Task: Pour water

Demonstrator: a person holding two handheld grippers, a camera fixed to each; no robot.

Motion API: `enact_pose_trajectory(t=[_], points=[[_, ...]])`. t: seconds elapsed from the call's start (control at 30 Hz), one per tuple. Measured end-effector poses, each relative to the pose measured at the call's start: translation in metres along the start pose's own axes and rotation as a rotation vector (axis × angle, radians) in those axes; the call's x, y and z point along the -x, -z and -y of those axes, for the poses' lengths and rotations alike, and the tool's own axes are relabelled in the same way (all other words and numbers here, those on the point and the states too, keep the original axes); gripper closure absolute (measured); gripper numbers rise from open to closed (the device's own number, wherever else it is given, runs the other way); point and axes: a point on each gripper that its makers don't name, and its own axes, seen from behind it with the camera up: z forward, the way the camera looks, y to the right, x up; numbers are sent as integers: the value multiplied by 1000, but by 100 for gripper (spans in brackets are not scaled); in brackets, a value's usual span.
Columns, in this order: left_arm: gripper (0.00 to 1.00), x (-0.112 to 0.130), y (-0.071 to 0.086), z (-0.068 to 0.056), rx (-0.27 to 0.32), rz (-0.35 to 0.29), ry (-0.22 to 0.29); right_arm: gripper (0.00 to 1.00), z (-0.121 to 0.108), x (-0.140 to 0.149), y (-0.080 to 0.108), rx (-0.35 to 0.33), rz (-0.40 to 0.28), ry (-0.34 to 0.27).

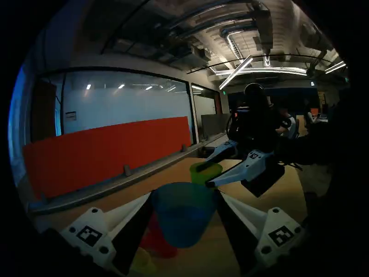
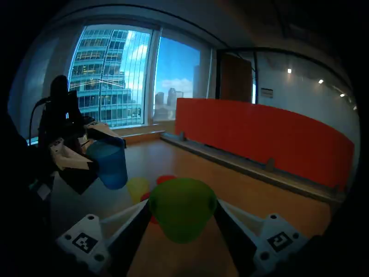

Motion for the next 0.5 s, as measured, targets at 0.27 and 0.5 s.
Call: enact_pose_trajectory(t=[0.27,0.5], points=[[10,-6,-2,2,-16,15,-91,8,2,-3,2,-5,-17,6],[10,-15,-1,7,-37,20,-149,8,3,-11,4,-5,-49,10]])
